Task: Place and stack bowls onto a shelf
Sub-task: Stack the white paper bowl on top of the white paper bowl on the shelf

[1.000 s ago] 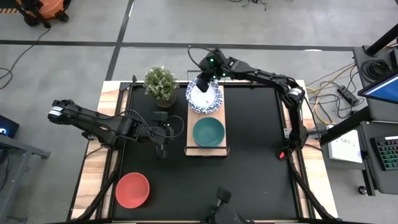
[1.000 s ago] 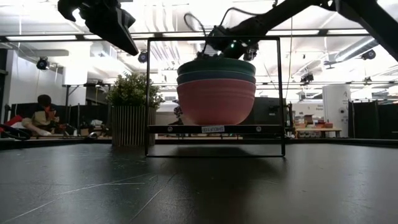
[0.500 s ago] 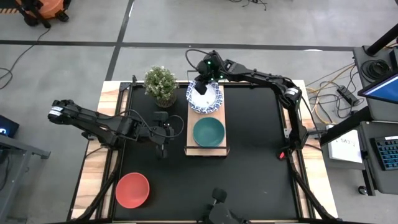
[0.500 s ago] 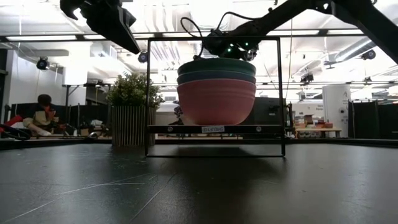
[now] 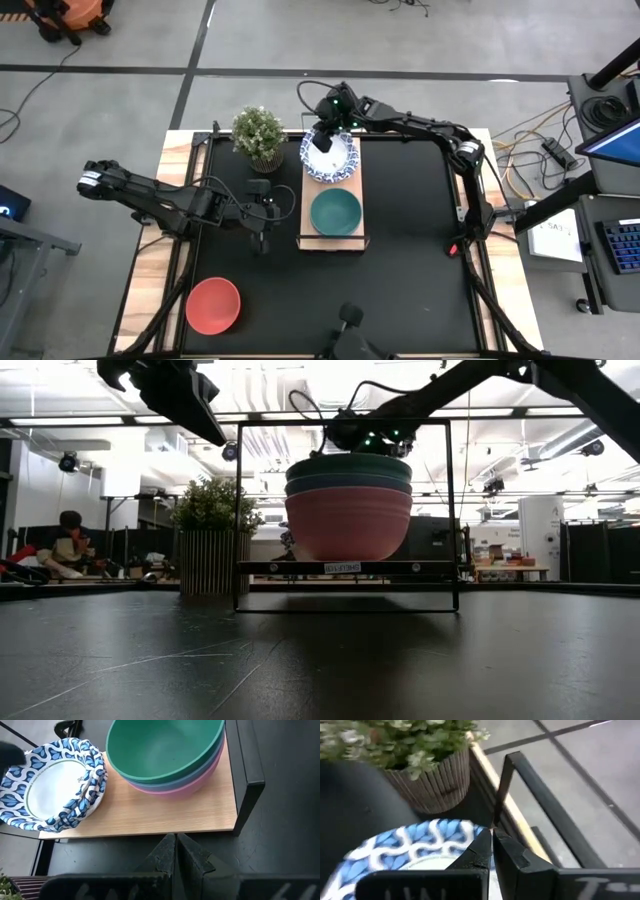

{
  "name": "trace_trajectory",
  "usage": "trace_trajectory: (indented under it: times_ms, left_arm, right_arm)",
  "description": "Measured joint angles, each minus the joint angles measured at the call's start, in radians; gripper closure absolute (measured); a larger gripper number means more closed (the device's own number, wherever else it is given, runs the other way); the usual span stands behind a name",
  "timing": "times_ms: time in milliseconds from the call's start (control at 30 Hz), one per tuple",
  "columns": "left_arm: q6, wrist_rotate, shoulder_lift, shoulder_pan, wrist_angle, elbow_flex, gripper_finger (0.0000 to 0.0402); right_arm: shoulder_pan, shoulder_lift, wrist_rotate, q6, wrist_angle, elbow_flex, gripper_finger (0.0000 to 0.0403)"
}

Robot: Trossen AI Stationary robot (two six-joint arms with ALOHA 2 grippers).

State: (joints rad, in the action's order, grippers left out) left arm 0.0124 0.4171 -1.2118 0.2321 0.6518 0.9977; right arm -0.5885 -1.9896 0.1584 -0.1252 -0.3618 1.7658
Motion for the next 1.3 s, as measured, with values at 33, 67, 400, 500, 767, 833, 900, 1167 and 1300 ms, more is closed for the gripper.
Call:
trace_trajectory:
  times_ms: [33,67,400,500,767,833,900,1167,1300]
  left_arm:
    - [-0.002,0.0,0.0,0.0,0.0,0.0,0.0401]
    - [-0.003,0.0,0.0,0.0,0.0,0.0,0.0401]
    - [-0.003,0.0,0.0,0.0,-0.002,0.0,0.0401]
    - [-0.003,0.0,0.0,0.0,-0.002,0.0,0.0401]
    - [0.027,0.0,0.0,0.0,-0.022,0.0,0.0401]
    - [0.03,0.0,0.0,0.0,-0.028,0.0,0.0401]
    - [0.031,0.0,0.0,0.0,-0.031,0.0,0.0401]
    - [0.022,0.0,0.0,0.0,-0.035,0.0,0.0401]
    - [0.018,0.0,0.0,0.0,-0.036,0.0,0.0401]
  right_arm:
    - [0.002,-0.002,0.01,0.003,-0.01,0.001,0.0394]
    - [0.002,-0.002,0.012,0.002,-0.024,0.001,0.0394]
    - [0.021,0.017,0.002,-0.012,-0.008,0.003,0.0394]
    - [0.035,0.022,0.001,-0.054,0.001,0.007,0.0394]
    - [0.088,0.022,-0.217,-0.183,-0.032,-0.007,0.0394]
    - [0.093,0.022,-0.241,-0.189,-0.071,-0.007,0.0394]
    - [0.094,0.022,-0.247,-0.186,-0.112,-0.007,0.0394]
    - [0.092,0.063,-0.268,-0.15,-0.233,-0.007,0.0394]
    - [0.067,0.107,-0.274,-0.103,-0.295,-0.007,0.0394]
